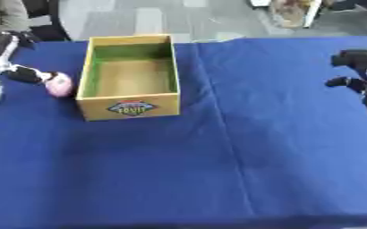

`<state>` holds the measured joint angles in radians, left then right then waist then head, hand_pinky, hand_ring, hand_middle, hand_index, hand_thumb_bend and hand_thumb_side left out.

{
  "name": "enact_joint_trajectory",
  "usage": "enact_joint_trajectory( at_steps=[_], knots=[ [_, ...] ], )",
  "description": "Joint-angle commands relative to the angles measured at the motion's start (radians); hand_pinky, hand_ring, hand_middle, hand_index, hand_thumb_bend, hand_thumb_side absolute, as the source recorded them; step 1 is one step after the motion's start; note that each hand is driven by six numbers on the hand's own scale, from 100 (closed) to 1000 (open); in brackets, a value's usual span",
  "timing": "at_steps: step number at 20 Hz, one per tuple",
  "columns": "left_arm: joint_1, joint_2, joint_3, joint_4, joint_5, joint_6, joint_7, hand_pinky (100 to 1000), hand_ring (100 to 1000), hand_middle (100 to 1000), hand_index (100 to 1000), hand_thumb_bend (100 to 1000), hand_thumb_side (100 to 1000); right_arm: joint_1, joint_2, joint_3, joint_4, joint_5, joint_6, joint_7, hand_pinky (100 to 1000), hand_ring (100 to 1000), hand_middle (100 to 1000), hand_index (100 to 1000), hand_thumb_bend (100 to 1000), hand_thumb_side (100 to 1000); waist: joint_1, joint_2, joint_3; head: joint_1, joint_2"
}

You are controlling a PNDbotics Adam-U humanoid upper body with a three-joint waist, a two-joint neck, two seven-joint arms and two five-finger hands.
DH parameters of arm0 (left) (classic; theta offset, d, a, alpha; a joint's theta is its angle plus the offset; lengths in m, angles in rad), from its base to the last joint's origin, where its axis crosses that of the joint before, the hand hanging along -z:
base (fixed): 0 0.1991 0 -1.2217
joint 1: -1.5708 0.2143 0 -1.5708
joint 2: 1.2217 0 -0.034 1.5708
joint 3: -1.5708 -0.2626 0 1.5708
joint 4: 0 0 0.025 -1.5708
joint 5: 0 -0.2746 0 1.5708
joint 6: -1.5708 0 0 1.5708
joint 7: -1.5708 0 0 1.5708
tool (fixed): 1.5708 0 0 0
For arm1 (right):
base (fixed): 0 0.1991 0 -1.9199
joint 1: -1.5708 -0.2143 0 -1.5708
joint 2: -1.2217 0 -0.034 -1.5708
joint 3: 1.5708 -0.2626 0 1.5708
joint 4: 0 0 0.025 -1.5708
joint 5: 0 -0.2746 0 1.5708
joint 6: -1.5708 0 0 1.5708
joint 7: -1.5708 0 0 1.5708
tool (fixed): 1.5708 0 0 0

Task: Pick up objects on the table and place them in the box.

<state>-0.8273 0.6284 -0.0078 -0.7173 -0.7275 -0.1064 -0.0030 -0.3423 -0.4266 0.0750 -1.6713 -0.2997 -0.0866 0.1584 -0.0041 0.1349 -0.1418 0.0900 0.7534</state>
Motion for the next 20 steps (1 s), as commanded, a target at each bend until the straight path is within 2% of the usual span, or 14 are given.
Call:
enact_joint_trajectory(
  at_steps=[1,13,20],
  knots=[
    [-0.018,0.018,0.000,-0.010,-0.005,-0.003,-0.009,745,807,660,813,614,136,-0.011,-0.015,-0.005,-0.015,0.003,0.000,0.002,644,921,662,773,100,598,0.001,-0.012,-0.002,-0.001,-0.005],
    [-0.016,0.011,-0.005,0.001,-0.028,-0.008,-0.088,757,831,718,827,615,154,-0.014,-0.012,-0.002,-0.015,0.002,0.001,0.006,644,922,662,773,100,600,0.000,-0.010,-0.006,0.003,-0.004],
    [-0.009,0.001,-0.008,0.012,-0.056,-0.013,-0.155,743,799,655,811,602,167,-0.015,-0.009,0.000,-0.015,0.004,0.000,0.008,644,923,662,773,100,601,-0.004,-0.006,-0.012,0.007,0.001]
  ],
)
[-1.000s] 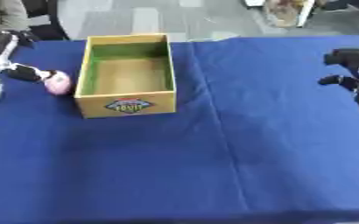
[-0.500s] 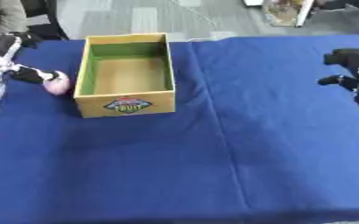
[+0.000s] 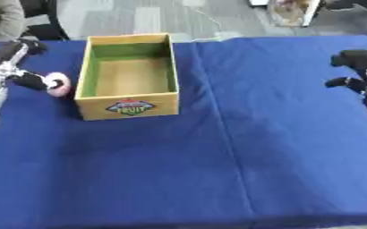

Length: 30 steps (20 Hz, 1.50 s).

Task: Pick up objects on the table and place them in the box.

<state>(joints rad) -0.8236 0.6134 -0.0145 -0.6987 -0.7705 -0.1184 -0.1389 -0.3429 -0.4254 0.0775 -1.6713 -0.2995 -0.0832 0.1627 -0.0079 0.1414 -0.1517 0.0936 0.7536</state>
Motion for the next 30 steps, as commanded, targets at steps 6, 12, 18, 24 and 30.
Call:
enact_joint_trajectory(
  at_steps=[6,12,18,24,30],
  knots=[
    [-0.006,0.008,-0.003,0.001,-0.047,0.007,-0.043,731,781,645,806,594,177,-0.015,-0.007,-0.001,-0.014,0.006,-0.002,0.005,644,924,662,773,100,604,-0.002,-0.011,-0.005,0.004,0.005],
    [0.002,0.001,0.000,0.003,-0.077,0.026,-0.015,712,768,650,804,567,178,-0.016,-0.004,0.000,-0.013,0.006,-0.002,0.006,645,925,661,773,100,606,-0.003,-0.008,-0.007,0.004,0.003],
    [0.007,-0.005,-0.004,0.009,-0.092,0.032,0.009,634,687,575,755,456,178,-0.017,-0.002,0.000,-0.012,0.007,-0.002,0.007,644,925,660,773,100,605,-0.005,-0.008,-0.009,0.005,0.002],
    [0.010,-0.003,-0.007,0.011,-0.123,0.034,0.014,525,554,460,634,234,162,-0.016,-0.001,0.000,-0.010,0.008,-0.001,0.006,644,926,660,773,100,607,-0.005,-0.009,-0.011,0.005,0.001],
    [0.007,0.004,0.001,-0.019,-0.142,0.051,0.139,385,427,303,469,232,144,-0.015,-0.001,-0.001,-0.008,0.008,0.000,0.005,644,927,659,773,100,608,-0.005,-0.011,-0.010,0.006,0.003]
  ],
)
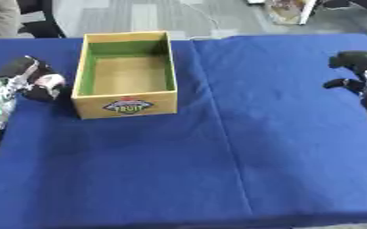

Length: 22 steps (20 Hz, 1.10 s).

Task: Pick up objects on the table and place them in the box.

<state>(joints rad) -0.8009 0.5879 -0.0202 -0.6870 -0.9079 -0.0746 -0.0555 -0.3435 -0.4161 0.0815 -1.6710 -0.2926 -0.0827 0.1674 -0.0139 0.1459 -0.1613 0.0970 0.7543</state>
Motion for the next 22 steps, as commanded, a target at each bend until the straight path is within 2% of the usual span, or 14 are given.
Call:
enact_joint_trajectory(
  at_steps=[1,4,7,10,12,16,22],
  knots=[
    [-0.017,0.032,0.006,-0.040,-0.003,0.010,0.085,383,425,299,463,236,141,-0.014,-0.011,-0.006,-0.007,0.002,0.000,-0.001,644,926,658,773,100,608,0.000,-0.016,-0.001,0.002,0.003],
    [-0.026,0.042,0.000,-0.073,0.017,0.009,0.137,379,423,289,452,223,136,-0.012,-0.012,-0.007,-0.007,0.002,0.000,-0.003,644,927,657,773,100,606,0.000,-0.019,-0.001,0.003,0.004],
    [-0.047,0.055,-0.007,-0.127,0.061,0.004,0.144,379,428,285,451,205,131,-0.010,-0.014,-0.007,-0.007,0.002,0.000,-0.003,644,927,658,773,100,605,0.001,-0.022,0.001,0.002,0.007],
    [-0.070,0.056,-0.026,-0.202,0.128,-0.009,0.130,385,436,290,455,193,120,-0.008,-0.014,-0.007,-0.006,0.002,0.000,-0.002,645,928,658,773,100,606,0.003,-0.025,0.002,0.003,0.010],
    [-0.082,0.048,-0.053,-0.255,0.162,-0.023,0.109,402,446,306,471,217,117,-0.008,-0.013,-0.005,-0.006,0.003,0.001,-0.001,645,928,657,773,100,605,0.003,-0.026,0.003,0.004,0.012],
    [-0.099,0.009,-0.112,-0.336,0.181,-0.050,0.055,416,452,317,481,225,120,-0.010,-0.006,0.002,-0.004,0.004,0.003,0.007,645,929,657,773,100,609,-0.001,-0.028,-0.004,0.015,0.012],
    [-0.106,-0.071,-0.145,-0.297,0.116,-0.062,0.006,435,467,338,503,238,134,-0.016,0.001,0.009,-0.004,0.002,0.004,0.014,645,930,658,773,100,610,-0.004,-0.026,-0.025,0.037,0.010]
  ],
)
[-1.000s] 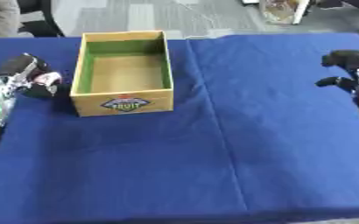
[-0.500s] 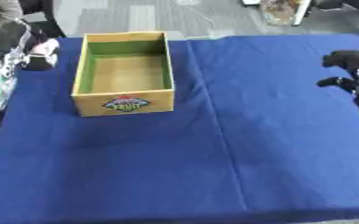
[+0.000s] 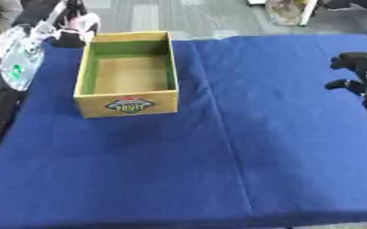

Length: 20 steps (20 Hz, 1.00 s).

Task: Pick up objects on the table and place them in the box.

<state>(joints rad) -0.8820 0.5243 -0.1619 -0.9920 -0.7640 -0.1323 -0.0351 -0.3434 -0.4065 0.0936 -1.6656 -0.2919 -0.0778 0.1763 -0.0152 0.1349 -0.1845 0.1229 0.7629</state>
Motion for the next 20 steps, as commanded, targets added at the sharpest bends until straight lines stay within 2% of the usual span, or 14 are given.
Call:
enact_joint_trajectory(
  at_steps=[1,6,8,9,10,11,12,13,15,17,19,20],
  knots=[
    [-0.022,-0.020,-0.004,0.025,-0.043,-0.006,-0.018,442,472,346,511,242,136,-0.017,-0.007,-0.002,-0.010,0.001,-0.001,0.006,645,931,658,773,100,611,-0.003,-0.014,-0.005,0.018,0.000],
    [-0.012,-0.060,-0.001,0.094,-0.104,-0.022,-0.020,465,485,367,531,266,141,-0.020,-0.003,0.000,-0.008,0.002,0.000,0.010,645,932,658,773,100,616,0.000,-0.011,-0.007,0.049,-0.004],
    [-0.009,-0.067,-0.001,0.109,-0.118,-0.031,-0.025,489,502,392,556,304,145,-0.021,-0.003,-0.001,-0.007,0.002,0.000,0.011,645,932,658,773,100,616,0.000,-0.010,-0.005,0.054,-0.004],
    [-0.007,-0.069,-0.004,0.115,-0.127,-0.037,-0.034,551,557,465,628,401,151,-0.022,-0.003,-0.001,-0.007,0.003,0.000,0.011,645,932,658,773,100,616,0.001,-0.010,-0.004,0.056,-0.003],
    [-0.006,-0.070,-0.006,0.118,-0.137,-0.042,-0.047,574,581,493,658,452,151,-0.022,-0.003,-0.001,-0.007,0.003,0.000,0.011,645,932,658,773,100,617,0.001,-0.010,-0.003,0.057,-0.002],
    [-0.005,-0.071,-0.007,0.121,-0.146,-0.047,-0.061,639,667,593,756,610,151,-0.022,-0.002,-0.001,-0.006,0.003,0.000,0.011,645,932,658,773,100,617,0.001,-0.009,-0.003,0.058,-0.002],
    [-0.004,-0.071,-0.008,0.120,-0.157,-0.051,-0.074,663,700,630,788,654,151,-0.022,-0.002,-0.001,-0.006,0.003,0.000,0.012,645,933,658,773,100,617,0.001,-0.009,-0.002,0.059,-0.002],
    [-0.004,-0.070,-0.007,0.116,-0.169,-0.054,-0.080,721,780,735,851,834,206,-0.021,-0.002,-0.001,-0.006,0.004,-0.001,0.012,645,933,658,773,100,617,0.000,-0.009,-0.002,0.060,-0.001],
    [-0.002,-0.067,-0.004,0.097,-0.191,-0.059,-0.064,789,863,828,896,899,450,-0.020,-0.002,-0.002,-0.006,0.005,-0.001,0.012,645,933,658,773,100,617,0.000,-0.009,-0.001,0.059,-0.001],
    [0.001,-0.060,-0.001,0.069,-0.209,-0.063,-0.014,829,906,870,915,938,529,-0.019,-0.002,-0.002,-0.005,0.005,-0.001,0.012,645,933,658,773,100,618,-0.001,-0.009,0.001,0.059,-0.001],
    [0.008,-0.054,0.002,0.039,-0.214,-0.063,0.039,840,915,878,917,951,550,-0.020,-0.001,-0.003,-0.005,0.005,-0.001,0.011,646,933,658,773,100,617,-0.001,-0.009,0.003,0.058,0.000],
    [0.013,-0.051,0.005,0.021,-0.209,-0.063,0.063,836,914,871,912,949,532,-0.020,0.000,-0.003,-0.005,0.005,-0.001,0.011,646,934,658,773,100,617,-0.002,-0.009,0.004,0.057,0.000]
  ],
)
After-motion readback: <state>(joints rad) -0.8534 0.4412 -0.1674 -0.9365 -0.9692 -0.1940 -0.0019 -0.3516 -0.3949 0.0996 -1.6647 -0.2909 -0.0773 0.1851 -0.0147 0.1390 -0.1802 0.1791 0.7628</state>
